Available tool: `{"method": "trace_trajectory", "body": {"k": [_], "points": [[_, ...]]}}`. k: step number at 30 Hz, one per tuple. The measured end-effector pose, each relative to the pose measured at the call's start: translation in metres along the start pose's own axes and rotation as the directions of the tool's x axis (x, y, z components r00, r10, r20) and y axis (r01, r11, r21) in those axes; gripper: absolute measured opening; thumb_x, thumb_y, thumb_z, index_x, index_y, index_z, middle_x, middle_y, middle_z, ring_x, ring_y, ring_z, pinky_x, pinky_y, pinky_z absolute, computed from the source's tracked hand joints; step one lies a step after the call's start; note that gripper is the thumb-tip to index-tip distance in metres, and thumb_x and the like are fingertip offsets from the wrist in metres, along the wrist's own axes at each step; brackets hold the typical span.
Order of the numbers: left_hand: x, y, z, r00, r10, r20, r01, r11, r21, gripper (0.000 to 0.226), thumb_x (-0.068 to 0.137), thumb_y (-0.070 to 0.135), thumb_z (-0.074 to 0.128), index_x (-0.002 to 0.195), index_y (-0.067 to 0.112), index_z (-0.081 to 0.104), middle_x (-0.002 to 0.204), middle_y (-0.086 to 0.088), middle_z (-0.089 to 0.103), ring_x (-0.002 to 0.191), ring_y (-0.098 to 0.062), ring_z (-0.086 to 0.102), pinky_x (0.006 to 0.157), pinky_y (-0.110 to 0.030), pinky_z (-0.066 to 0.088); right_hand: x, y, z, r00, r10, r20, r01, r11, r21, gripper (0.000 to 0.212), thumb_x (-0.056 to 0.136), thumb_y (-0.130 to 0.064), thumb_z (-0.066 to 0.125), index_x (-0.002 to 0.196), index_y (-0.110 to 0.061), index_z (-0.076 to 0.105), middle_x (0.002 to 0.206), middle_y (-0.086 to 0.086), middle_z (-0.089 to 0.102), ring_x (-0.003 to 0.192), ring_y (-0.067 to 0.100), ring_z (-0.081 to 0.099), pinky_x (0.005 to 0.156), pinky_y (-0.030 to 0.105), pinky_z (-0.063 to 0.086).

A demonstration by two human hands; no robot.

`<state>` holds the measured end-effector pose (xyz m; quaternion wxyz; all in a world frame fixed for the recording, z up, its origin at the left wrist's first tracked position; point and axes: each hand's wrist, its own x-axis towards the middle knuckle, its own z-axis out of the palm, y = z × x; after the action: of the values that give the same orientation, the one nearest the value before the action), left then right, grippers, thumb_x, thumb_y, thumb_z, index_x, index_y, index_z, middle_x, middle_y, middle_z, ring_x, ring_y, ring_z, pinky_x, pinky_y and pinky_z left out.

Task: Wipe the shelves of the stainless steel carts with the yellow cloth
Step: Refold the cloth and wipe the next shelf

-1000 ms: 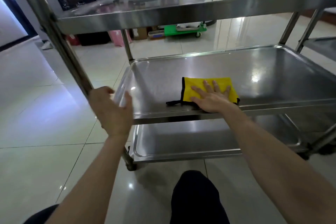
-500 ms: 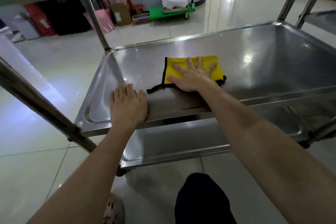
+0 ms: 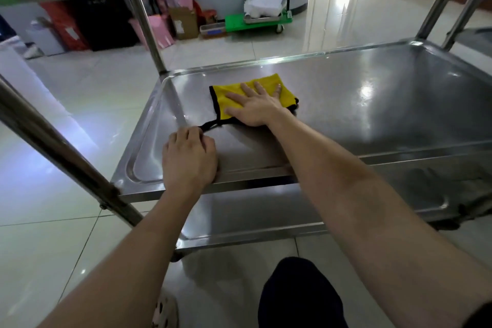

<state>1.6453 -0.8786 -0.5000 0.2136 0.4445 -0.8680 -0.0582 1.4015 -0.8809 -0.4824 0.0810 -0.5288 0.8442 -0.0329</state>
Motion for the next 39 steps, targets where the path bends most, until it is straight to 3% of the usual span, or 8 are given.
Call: {"method": "trace_trajectory", "body": {"k": [8, 12, 16, 21, 25, 29, 35, 39], "points": [[0.004, 0.002, -0.001, 0.999, -0.011, 0.034, 0.011, 1.0, -0.003, 0.038, 0.109, 0.031, 0.039, 0.125, 0.009, 0.065, 0.13, -0.017, 0.064, 0.118, -0.036, 0.055, 0.11, -0.052, 0.043, -0.107, 0.195, -0.011, 0.944, 0.331, 0.004, -0.331, 0.943, 0.029, 0.076, 0.09, -0.093, 0.022, 0.159, -0.07, 0.002, 0.178, -0.02, -0.009, 0.166, 0.02, -0.012, 0.12, 0.079, -0.011], [0.002, 0.008, -0.001, 1.0, -0.02, -0.022, 0.019, 0.999, -0.026, 0.039, 0.109, 0.031, 0.04, 0.116, 0.005, 0.068, 0.119, -0.02, 0.066, 0.106, -0.033, 0.055, 0.104, -0.052, 0.044, -0.14, 0.214, -0.008, 0.888, 0.458, 0.024, -0.459, 0.888, 0.029, 0.075, 0.09, -0.093, 0.016, 0.159, -0.069, -0.001, 0.178, -0.017, -0.014, 0.165, 0.023, -0.017, 0.117, 0.081, -0.014], [0.0, 0.017, -0.006, 0.993, 0.045, -0.106, -0.041, 0.998, 0.046, 0.041, 0.109, 0.03, 0.041, 0.102, 0.001, 0.07, 0.103, -0.023, 0.07, 0.089, -0.031, 0.054, 0.096, -0.053, 0.049, -0.148, 0.135, 0.001, 0.96, 0.275, 0.042, -0.276, 0.961, 0.022, 0.07, 0.095, -0.086, 0.016, 0.16, -0.067, -0.001, 0.178, -0.016, -0.015, 0.164, 0.03, -0.019, 0.113, 0.083, -0.018], [-0.002, 0.016, -0.009, 0.987, 0.092, -0.128, -0.072, 0.985, 0.156, 0.039, 0.11, 0.031, 0.044, 0.106, 0.002, 0.07, 0.104, -0.023, 0.071, 0.098, -0.041, 0.064, 0.094, -0.055, 0.049, -0.189, 0.11, 0.015, 0.997, -0.063, 0.043, 0.063, 0.998, -0.018, 0.065, 0.099, -0.084, 0.015, 0.161, -0.067, 0.004, 0.177, -0.021, -0.011, 0.165, 0.02, -0.015, 0.123, 0.074, -0.015], [-0.004, 0.012, -0.012, 0.984, 0.104, -0.148, -0.075, 0.98, 0.186, 0.038, 0.111, 0.033, 0.046, 0.108, 0.003, 0.07, 0.106, -0.022, 0.072, 0.099, -0.041, 0.066, 0.097, -0.058, 0.052, -0.215, 0.168, -0.002, 0.997, 0.08, 0.022, -0.081, 0.995, 0.053, 0.057, 0.105, -0.075, 0.028, 0.16, -0.068, 0.012, 0.177, -0.024, -0.005, 0.166, 0.014, -0.01, 0.127, 0.066, -0.011], [-0.003, 0.036, -0.014, 0.978, 0.125, -0.166, -0.103, 0.986, 0.13, 0.035, 0.111, 0.029, 0.048, 0.108, 0.002, 0.07, 0.107, -0.024, 0.071, 0.1, -0.043, 0.064, 0.096, -0.057, 0.052, -0.228, 0.201, -0.004, 0.968, 0.251, -0.004, -0.251, 0.967, 0.045, 0.065, 0.1, -0.082, 0.027, 0.16, -0.068, 0.009, 0.178, -0.02, -0.006, 0.166, 0.02, -0.011, 0.125, 0.071, -0.01], [-0.005, 0.167, 0.018, 0.983, 0.181, 0.038, -0.175, 0.976, -0.127, 0.044, 0.113, 0.037, 0.038, 0.127, 0.006, 0.065, 0.129, -0.022, 0.065, 0.121, -0.041, 0.058, 0.105, -0.05, 0.047, -0.218, 0.19, 0.002, 0.968, 0.25, -0.032, -0.249, 0.968, 0.029, 0.068, 0.097, -0.083, 0.021, 0.161, -0.066, 0.004, 0.179, -0.015, -0.009, 0.166, 0.026, -0.013, 0.12, 0.079, -0.01], [-0.01, 0.211, 0.046, 0.964, 0.241, 0.116, -0.234, 0.97, -0.073, 0.044, 0.114, 0.036, 0.035, 0.132, 0.008, 0.063, 0.136, -0.019, 0.062, 0.126, -0.04, 0.056, 0.107, -0.051, 0.046, -0.218, 0.192, 0.005, 0.964, 0.259, -0.062, -0.257, 0.966, 0.04, 0.063, 0.101, -0.076, 0.02, 0.161, -0.066, 0.006, 0.179, -0.016, -0.007, 0.166, 0.025, -0.012, 0.12, 0.079, -0.011]]}}
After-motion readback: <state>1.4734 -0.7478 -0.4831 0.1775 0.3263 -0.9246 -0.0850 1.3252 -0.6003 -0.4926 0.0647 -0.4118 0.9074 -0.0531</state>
